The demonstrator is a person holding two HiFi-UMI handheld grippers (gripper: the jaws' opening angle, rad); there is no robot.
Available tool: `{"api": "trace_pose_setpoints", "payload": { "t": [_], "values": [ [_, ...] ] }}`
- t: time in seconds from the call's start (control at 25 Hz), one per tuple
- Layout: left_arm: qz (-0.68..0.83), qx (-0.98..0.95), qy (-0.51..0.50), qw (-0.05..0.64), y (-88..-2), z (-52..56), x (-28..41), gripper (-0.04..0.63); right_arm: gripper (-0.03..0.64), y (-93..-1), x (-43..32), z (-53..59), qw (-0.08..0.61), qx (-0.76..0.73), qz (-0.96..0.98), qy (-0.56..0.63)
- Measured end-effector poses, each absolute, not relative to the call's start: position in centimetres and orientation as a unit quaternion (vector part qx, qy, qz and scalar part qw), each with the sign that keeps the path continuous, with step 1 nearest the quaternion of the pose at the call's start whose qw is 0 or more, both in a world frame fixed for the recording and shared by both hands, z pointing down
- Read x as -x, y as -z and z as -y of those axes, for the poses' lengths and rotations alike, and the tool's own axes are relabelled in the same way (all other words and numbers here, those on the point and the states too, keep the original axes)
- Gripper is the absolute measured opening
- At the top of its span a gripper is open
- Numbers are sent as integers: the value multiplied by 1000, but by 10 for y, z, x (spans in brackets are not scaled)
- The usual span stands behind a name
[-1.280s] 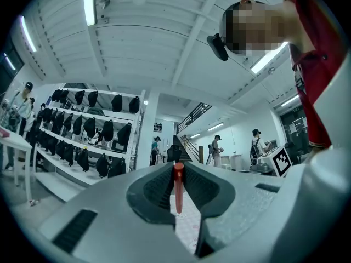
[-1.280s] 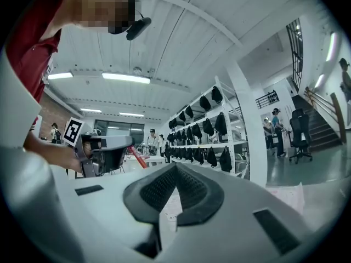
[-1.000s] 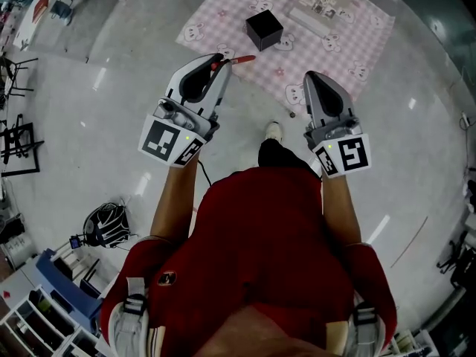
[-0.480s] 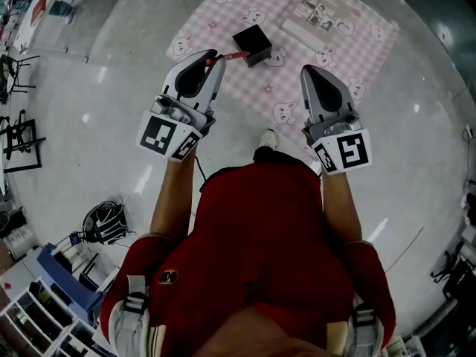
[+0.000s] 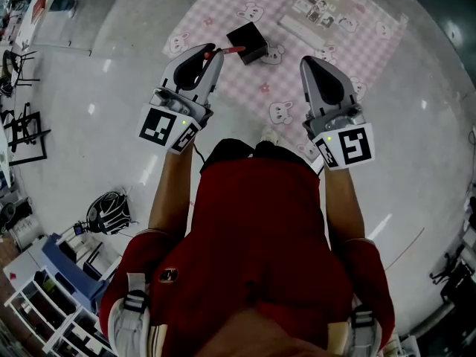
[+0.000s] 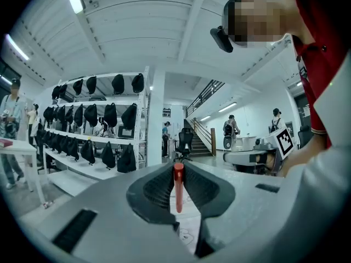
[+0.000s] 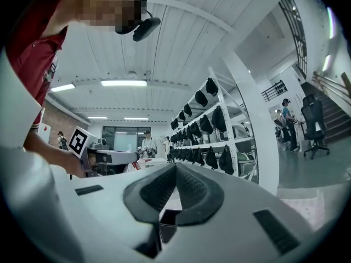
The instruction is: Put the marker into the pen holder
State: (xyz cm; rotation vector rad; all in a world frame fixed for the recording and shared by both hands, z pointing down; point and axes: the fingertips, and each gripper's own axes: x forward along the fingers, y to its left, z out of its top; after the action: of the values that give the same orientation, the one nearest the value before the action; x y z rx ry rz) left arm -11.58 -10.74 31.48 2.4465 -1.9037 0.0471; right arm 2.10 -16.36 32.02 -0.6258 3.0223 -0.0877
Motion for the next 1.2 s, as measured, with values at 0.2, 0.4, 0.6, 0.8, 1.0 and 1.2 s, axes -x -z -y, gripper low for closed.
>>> {"api": "trace_pose_setpoints", "payload": {
  "t": [0.2,0.4,0.6,0.8,1.0,1.2],
  "values": [
    [610,-791,-34,21,-320,115,118,58,-2,-323,-21,165,26,203,-978,34],
    [599,-799,-46,22,-324,123,121,58,-2,-322,-20,168,29,215,-976,34],
    [581,-811,-56,28,-332,134,126,58,-2,-322,-15,172,27,231,-972,34],
    [560,-825,-65,32,-342,147,131,58,-3,-322,-6,177,20,245,-969,30],
    [541,-837,-70,37,-354,158,135,58,-2,-322,-2,181,13,263,-964,29],
    [519,-850,-81,43,-366,169,136,58,-3,-324,0,184,5,281,-959,27]
  ]
}}
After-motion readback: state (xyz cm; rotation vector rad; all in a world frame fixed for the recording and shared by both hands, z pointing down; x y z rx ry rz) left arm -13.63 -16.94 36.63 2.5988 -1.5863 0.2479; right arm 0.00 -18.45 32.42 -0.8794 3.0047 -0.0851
